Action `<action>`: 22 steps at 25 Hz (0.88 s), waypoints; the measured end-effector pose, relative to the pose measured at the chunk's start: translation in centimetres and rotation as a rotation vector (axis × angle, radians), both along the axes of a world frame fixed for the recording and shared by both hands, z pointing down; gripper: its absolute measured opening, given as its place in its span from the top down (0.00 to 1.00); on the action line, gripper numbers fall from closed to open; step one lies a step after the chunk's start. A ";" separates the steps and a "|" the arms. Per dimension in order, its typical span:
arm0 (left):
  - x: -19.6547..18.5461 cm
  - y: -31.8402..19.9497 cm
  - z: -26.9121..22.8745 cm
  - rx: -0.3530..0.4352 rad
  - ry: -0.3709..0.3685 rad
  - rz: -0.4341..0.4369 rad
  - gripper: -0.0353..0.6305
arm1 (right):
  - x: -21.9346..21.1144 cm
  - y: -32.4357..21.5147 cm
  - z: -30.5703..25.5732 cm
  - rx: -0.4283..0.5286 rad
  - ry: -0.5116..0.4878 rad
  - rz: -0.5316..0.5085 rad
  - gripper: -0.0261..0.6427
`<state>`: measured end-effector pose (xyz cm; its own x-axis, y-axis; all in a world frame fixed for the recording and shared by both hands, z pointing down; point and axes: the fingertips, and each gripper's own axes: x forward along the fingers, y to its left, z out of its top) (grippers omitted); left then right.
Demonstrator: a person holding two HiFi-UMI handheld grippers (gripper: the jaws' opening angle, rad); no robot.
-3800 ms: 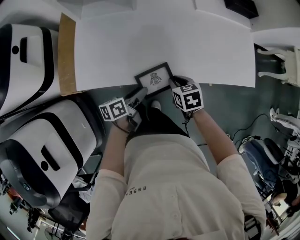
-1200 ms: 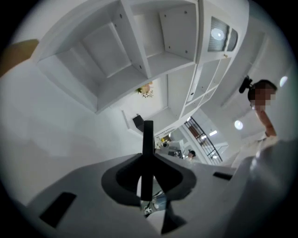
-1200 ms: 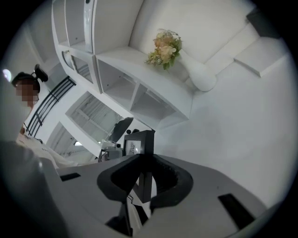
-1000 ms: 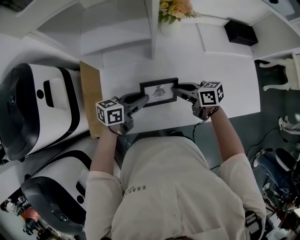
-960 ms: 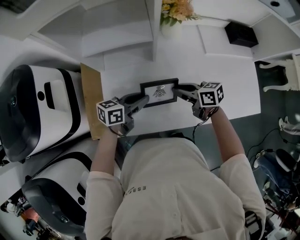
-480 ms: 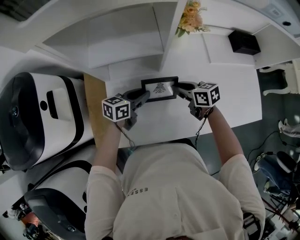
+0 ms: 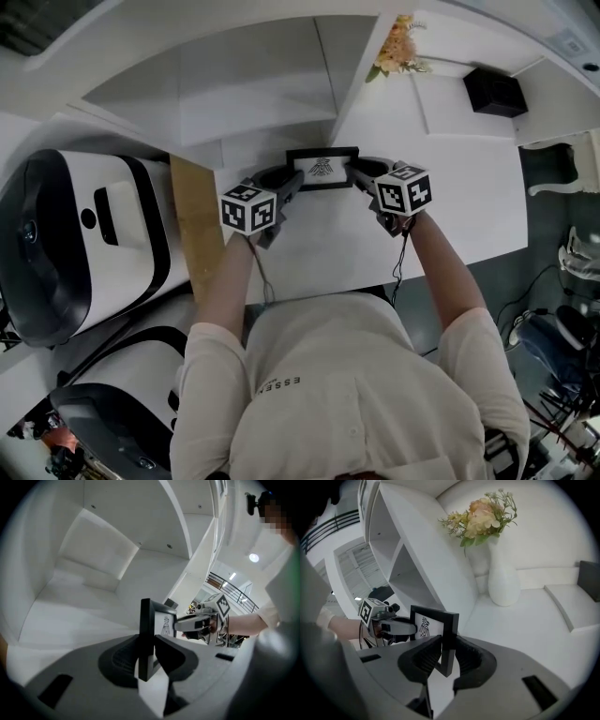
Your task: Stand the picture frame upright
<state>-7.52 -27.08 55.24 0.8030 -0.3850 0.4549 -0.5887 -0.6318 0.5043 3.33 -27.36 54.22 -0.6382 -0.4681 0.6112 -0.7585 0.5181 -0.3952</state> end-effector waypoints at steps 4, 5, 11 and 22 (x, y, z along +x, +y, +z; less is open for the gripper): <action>0.2 -0.5 0.5 0.019 -0.023 0.003 0.82 | 0.1 -0.6 0.5 0.033 0.055 -0.014 0.83; 0.2 -0.7 0.6 0.025 -0.027 0.000 0.81 | 0.1 -0.8 0.5 0.043 0.063 -0.012 0.83; 0.2 -1.9 1.1 0.063 -0.059 0.003 0.81 | 0.1 -2.0 1.0 0.087 0.114 0.013 0.83; -0.4 -2.5 1.9 0.152 -0.198 0.071 0.81 | -0.7 -2.6 0.9 0.175 0.197 -0.034 0.83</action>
